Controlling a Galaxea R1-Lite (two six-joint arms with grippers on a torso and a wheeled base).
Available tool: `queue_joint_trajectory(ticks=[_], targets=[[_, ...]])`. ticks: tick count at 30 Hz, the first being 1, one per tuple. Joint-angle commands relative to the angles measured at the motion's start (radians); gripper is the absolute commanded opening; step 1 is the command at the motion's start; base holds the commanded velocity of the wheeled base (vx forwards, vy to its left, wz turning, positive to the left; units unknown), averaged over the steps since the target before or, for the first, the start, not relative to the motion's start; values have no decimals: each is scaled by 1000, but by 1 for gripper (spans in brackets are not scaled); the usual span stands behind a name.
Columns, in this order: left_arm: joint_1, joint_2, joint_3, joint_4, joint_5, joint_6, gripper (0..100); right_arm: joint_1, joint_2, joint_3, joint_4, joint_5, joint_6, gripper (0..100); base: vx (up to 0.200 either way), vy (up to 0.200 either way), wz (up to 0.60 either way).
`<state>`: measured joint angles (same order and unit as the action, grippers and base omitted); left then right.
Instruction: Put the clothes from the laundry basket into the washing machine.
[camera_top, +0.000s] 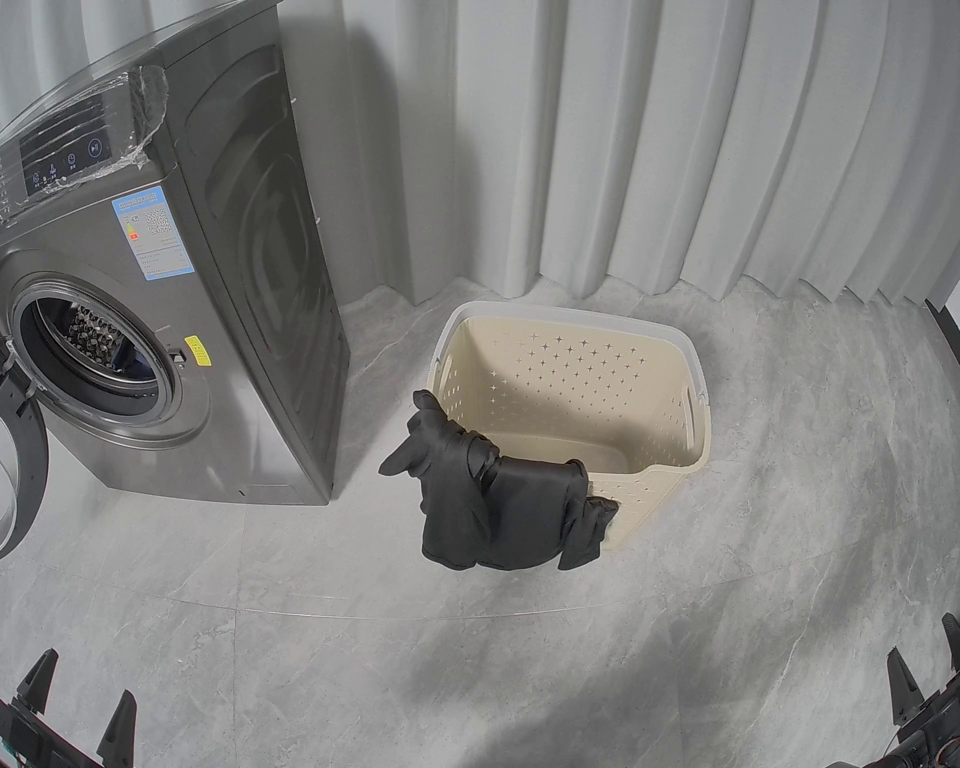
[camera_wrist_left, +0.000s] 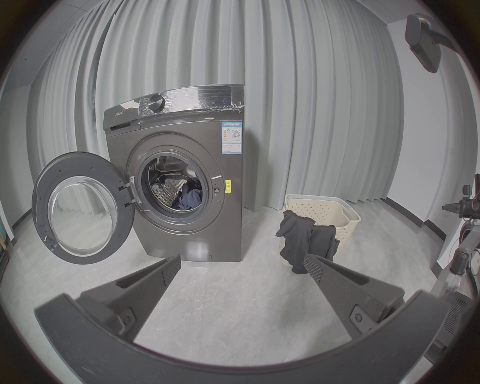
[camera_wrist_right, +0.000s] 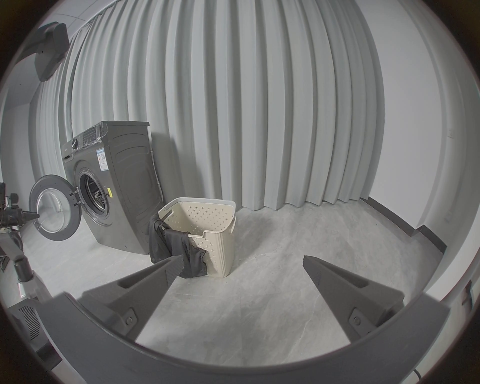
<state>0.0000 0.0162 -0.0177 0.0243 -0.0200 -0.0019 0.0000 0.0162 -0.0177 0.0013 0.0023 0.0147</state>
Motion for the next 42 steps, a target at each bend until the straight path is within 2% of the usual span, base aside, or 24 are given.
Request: queue_joint_trajectory(ticks=[1,5,7,8,9,11,13,14,15,20,22,23,24,27,28,30,31,34,35,37,39,41,42], targets=[[0,-13,7,0,-1,0,100,0,-13,18,0,4,-4,100,0,0,0],[0,-13,7,0,-1,0,100,0,-15,-1,-21,18,-5,100,0,0,0],[0,-13,7,0,-1,0,100,2,-12,-77,-49,33,-2,100,0,0,0],[0,-13,7,0,-1,0,100,2,-12,-77,-49,33,-2,100,0,0,0],[0,-13,7,0,-1,0,100,5,4,-154,-38,38,-1,100,0,0,0],[0,-13,7,0,-1,0,100,6,31,-189,-15,41,-2,100,100,0,0],[0,-13,7,0,-1,2,100,14,168,-229,42,93,-1,100,200,0,0],[0,-13,7,0,-1,0,100,15,196,-229,39,105,-1,100,200,0,0],[0,-13,7,0,-1,0,100,17,272,-231,32,137,1,100,200,0,0],[0,-13,7,0,-1,-1,100,17,542,-228,-69,237,24,100,200,0,0],[0,-13,7,0,-1,-1,100,26,685,-225,-116,295,24,100,200,0,0],[0,-13,7,0,-1,0,100,28,694,-225,-118,298,24,100,0,0,0],[-2,-13,7,0,-1,-1,100,60,803,-228,-133,321,28,100,0,0,0],[0,-13,7,0,-1,-3,100,98,900,-232,-152,321,42,100,0,0,0],[-2,-13,7,0,-1,-1,100,132,1004,-232,-199,320,68,100,0,0,0],[0,-13,7,0,-1,-1,100,150,1071,-229,-259,318,91,100,0,0,0],[0,-13,7,0,-1,-1,100,179,1128,-220,-333,315,111,100,0,0,0],[-2,-13,7,0,-1,-1,100,225,1188,-219,-391,304,136,100,0,0,0],[0,-13,7,0,-1,-1,100,281,1243,-220,-417,294,176,100,0,0,0],[-2,-13,7,0,-1,-1,100,324,1306,-219,-432,292,234,100,0,0,0],[0,-13,7,0,-1,-1,100,334,1371,-222,-468,291,268,100,0,0,0],[-2,-13,7,0,-1,-1,100,337,1435,-219,-544,291,269,100,0,0,0],[-2,-13,7,0,-1,-1,100,337,1435,-219,-544,291,269,100,0,0,0]])
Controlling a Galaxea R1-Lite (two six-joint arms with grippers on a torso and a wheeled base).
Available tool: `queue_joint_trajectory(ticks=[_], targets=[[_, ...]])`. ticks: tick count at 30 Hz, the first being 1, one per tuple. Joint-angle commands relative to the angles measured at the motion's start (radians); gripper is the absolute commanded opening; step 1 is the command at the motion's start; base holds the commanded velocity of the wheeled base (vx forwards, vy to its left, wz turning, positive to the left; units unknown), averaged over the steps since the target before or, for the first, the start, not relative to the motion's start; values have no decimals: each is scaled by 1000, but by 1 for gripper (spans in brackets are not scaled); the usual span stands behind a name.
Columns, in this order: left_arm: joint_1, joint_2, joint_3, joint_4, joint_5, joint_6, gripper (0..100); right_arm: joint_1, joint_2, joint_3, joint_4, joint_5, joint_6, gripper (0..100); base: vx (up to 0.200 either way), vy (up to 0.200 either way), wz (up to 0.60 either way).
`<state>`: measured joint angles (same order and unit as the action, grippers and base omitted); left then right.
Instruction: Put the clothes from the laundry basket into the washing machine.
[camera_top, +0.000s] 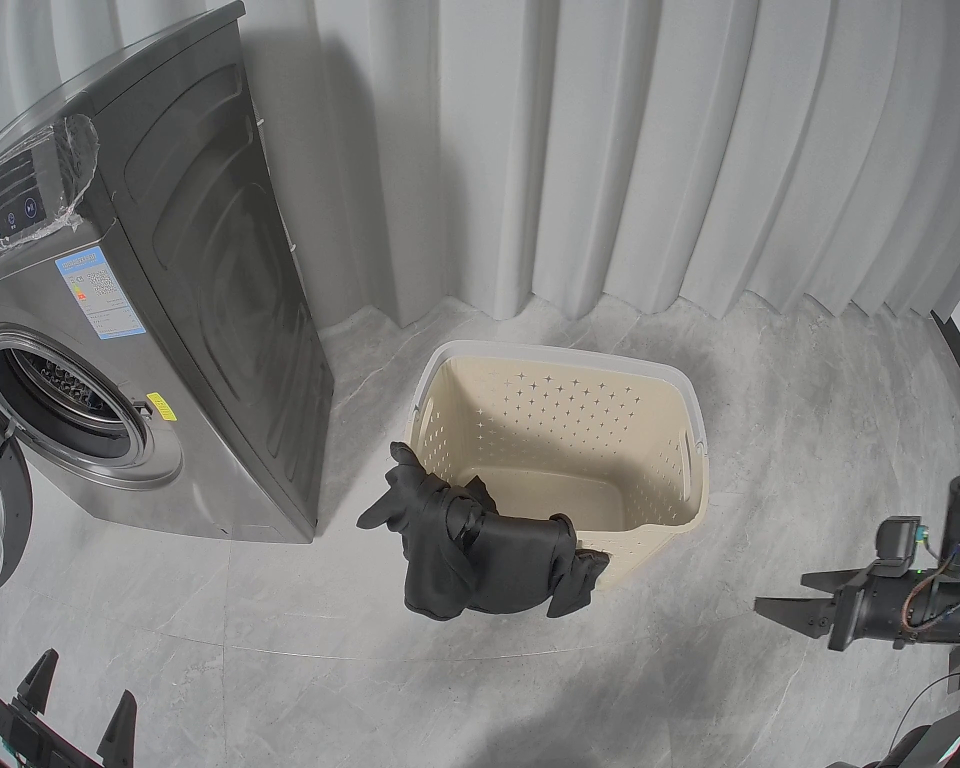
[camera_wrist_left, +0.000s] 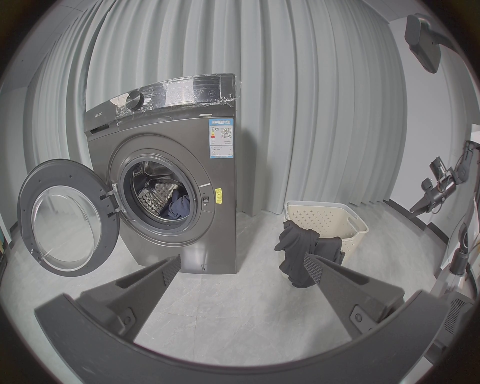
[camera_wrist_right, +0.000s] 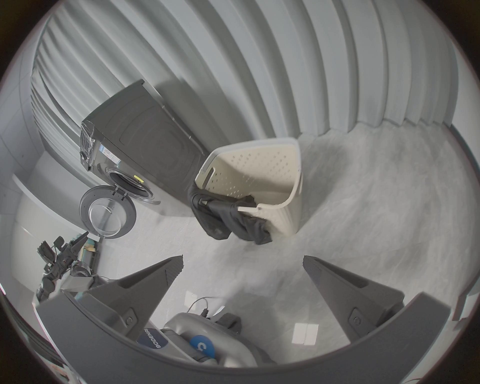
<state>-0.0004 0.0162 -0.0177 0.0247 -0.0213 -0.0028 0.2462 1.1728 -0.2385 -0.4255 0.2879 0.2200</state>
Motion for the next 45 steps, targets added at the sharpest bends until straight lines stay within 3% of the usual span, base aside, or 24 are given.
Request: queue_joint_trajectory(ticks=[1,3,8,19,23,25,32,36,37,45], targets=[[-1,-13,7,0,0,0,100,113,324,4,-180,1,65,100,0,0,0],[-1,-13,7,0,0,0,100,150,361,2,-223,-36,68,100,0,0,0],[-1,-13,7,0,0,-2,100,259,461,1,-322,-187,84,100,0,0,0],[-1,-13,7,0,0,-3,100,355,680,-44,-576,-346,107,100,0,0,0],[-1,-13,7,0,0,-3,100,366,712,-59,-596,-368,107,100,0,0,0],[-1,-13,7,0,0,-3,100,375,768,-116,-599,-404,136,100,0,0,0],[0,-13,7,0,0,-5,100,407,894,-245,-601,-454,196,100,0,0,0],[-1,-13,7,0,0,-5,100,406,917,-268,-601,-460,202,100,0,0,0],[-1,-13,7,0,0,-5,100,398,975,-328,-602,-466,202,100,0,0,0],[-1,-13,7,0,0,-6,100,397,1081,-452,-596,-469,200,100,0,0,0]])
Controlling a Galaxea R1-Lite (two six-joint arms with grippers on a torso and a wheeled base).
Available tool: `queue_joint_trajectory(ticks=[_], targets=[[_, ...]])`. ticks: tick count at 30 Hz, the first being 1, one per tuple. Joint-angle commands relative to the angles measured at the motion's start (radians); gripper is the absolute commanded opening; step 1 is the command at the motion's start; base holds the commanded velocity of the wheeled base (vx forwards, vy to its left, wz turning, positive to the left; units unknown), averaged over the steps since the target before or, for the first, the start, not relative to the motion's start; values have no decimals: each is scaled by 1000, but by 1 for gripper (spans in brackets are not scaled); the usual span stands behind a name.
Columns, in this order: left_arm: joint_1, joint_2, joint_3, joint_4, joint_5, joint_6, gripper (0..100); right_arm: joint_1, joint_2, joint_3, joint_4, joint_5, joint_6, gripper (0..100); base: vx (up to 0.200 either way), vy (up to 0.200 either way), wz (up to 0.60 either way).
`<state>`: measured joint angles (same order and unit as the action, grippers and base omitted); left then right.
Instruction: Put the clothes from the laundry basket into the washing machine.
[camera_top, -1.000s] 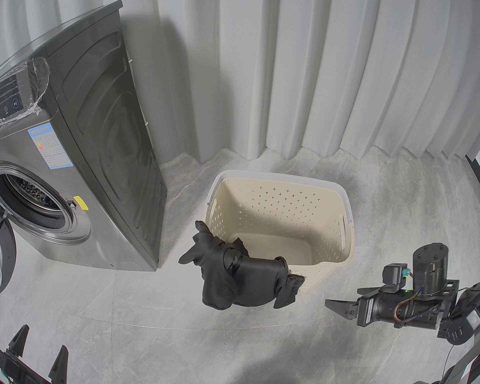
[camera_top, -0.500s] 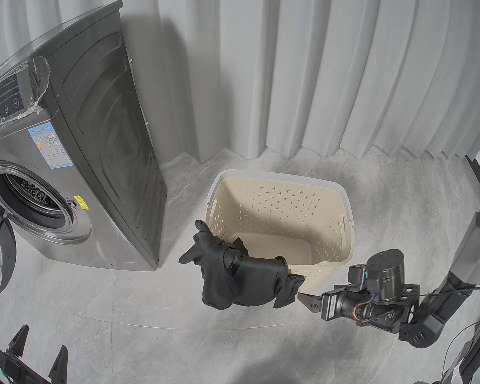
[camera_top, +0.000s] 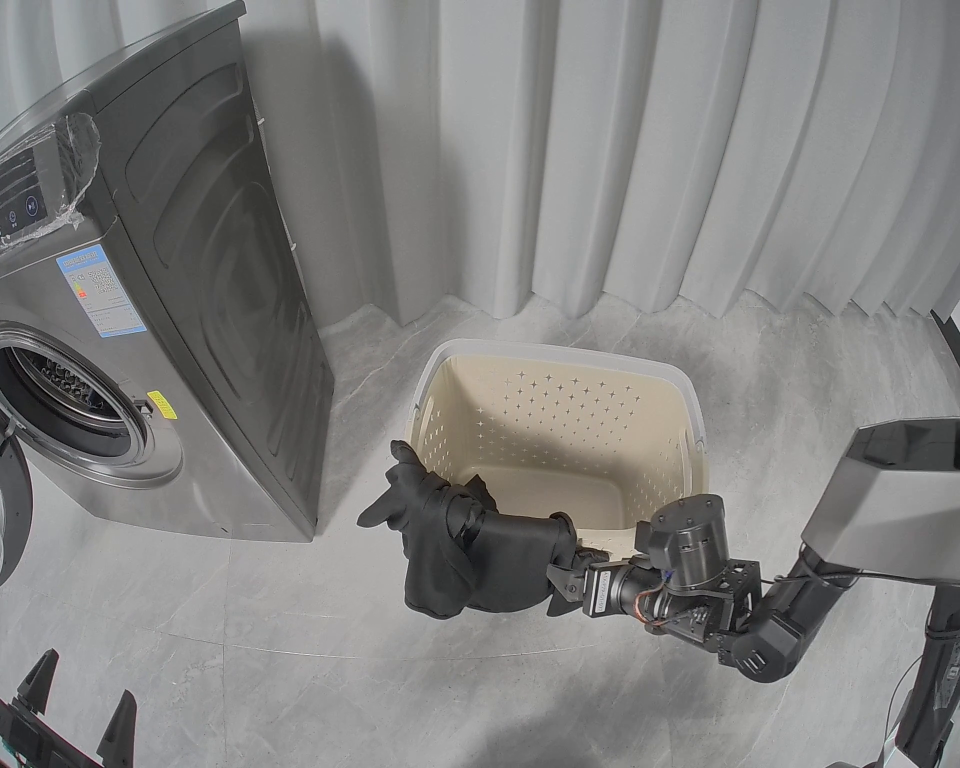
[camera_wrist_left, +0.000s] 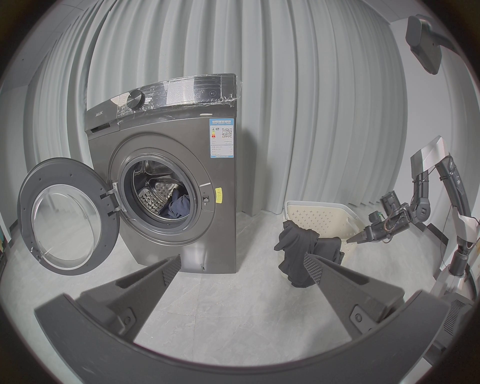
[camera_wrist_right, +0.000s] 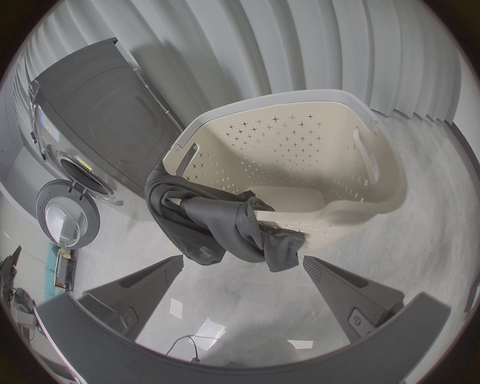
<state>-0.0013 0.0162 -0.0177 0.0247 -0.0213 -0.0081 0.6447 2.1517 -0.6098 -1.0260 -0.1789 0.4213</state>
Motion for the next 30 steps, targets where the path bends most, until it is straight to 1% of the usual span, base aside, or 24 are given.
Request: queue_joint_trajectory(ticks=[1,7,17,27,30], targets=[[0,-13,7,0,0,-1,100,-2,120,-99,4,-2,1,100,0,0,0],[0,-13,7,0,0,-3,100,-2,200,-177,0,-2,-2,100,0,0,0],[0,-13,7,0,0,-4,100,-5,277,-306,14,-2,-15,100,0,0,0],[0,-13,7,0,0,-6,100,-7,320,-384,7,-2,-16,100,0,0,0],[0,-13,7,0,0,-6,100,-10,320,-393,10,-2,-16,100,0,0,0]])
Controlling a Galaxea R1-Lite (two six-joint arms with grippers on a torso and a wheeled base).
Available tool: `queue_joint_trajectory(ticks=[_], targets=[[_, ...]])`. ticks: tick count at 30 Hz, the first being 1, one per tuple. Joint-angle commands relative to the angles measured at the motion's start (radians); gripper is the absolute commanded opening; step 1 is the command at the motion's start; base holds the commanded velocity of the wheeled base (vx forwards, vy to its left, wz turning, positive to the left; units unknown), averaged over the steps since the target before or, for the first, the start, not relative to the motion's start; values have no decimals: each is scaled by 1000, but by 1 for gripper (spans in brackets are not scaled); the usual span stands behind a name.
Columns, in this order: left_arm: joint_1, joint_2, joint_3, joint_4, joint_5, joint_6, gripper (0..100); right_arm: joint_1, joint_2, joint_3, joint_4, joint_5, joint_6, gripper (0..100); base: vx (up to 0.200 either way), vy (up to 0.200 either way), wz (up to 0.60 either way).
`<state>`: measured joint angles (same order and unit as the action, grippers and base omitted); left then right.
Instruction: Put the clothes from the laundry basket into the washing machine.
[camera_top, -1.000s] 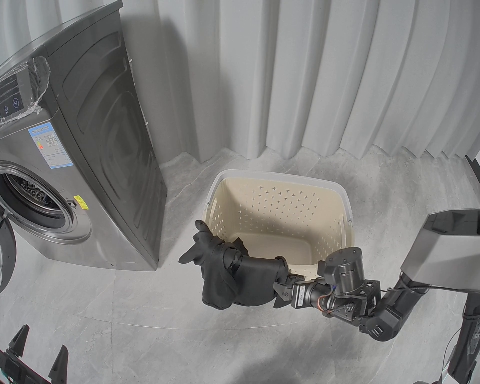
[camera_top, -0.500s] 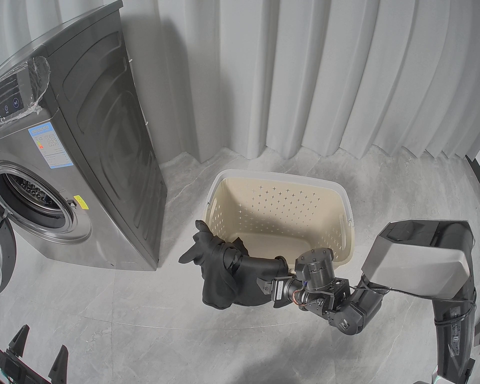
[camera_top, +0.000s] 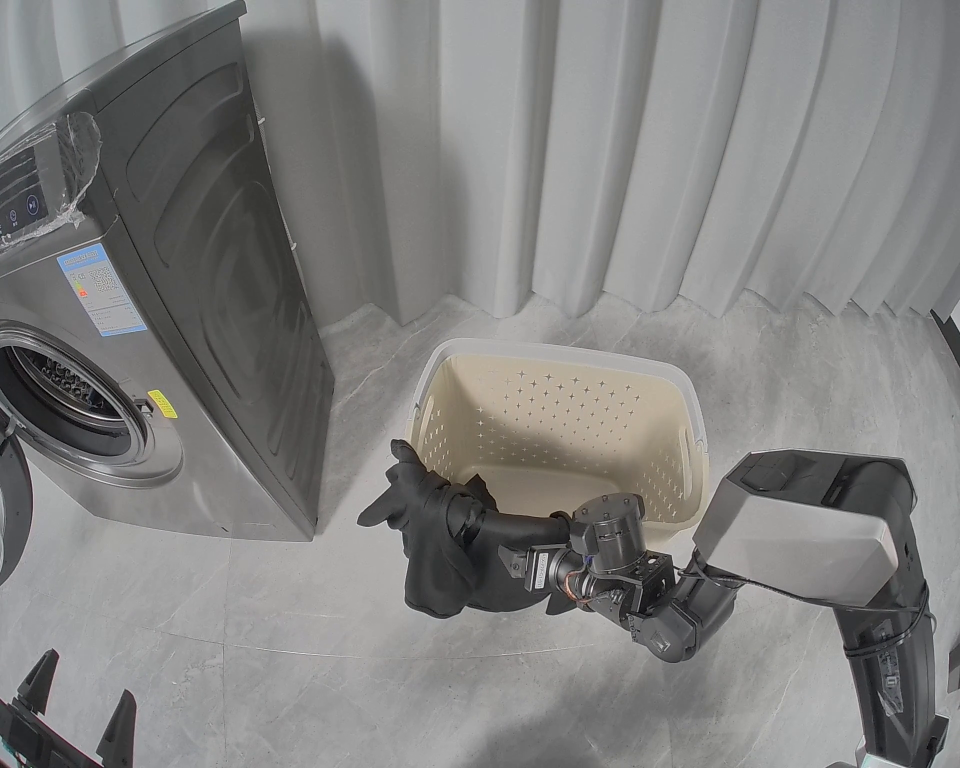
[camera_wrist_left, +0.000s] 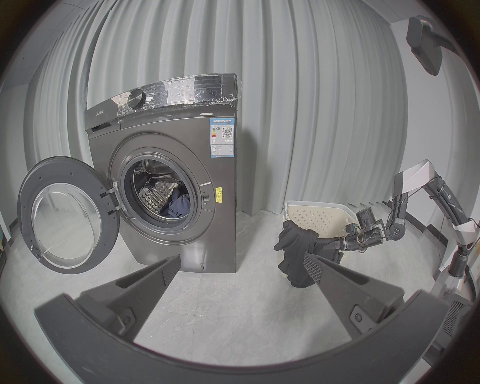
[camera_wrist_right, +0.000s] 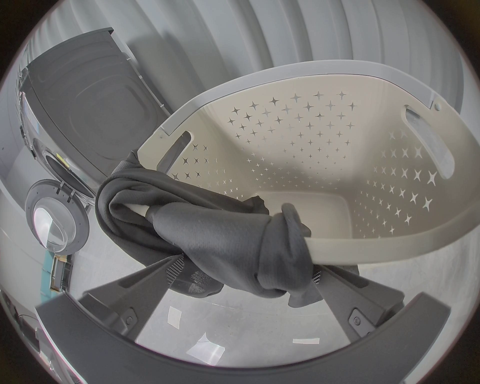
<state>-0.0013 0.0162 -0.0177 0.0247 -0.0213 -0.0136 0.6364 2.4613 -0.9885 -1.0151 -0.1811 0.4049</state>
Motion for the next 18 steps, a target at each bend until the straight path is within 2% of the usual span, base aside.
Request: queue_joint_trajectory(ticks=[1,4,5,18], targets=[[0,-13,7,0,0,0,100,-1,10,-15,0,0,0,100,0,0,0],[0,-13,7,0,0,0,100,-1,10,-16,-10,-1,0,100,0,0,0],[0,-13,7,0,0,0,100,-1,10,-18,-11,-1,0,0,0,0,0],[0,-13,7,0,4,-8,100,11,-16,11,-28,-1,0,0,0,0,0]])
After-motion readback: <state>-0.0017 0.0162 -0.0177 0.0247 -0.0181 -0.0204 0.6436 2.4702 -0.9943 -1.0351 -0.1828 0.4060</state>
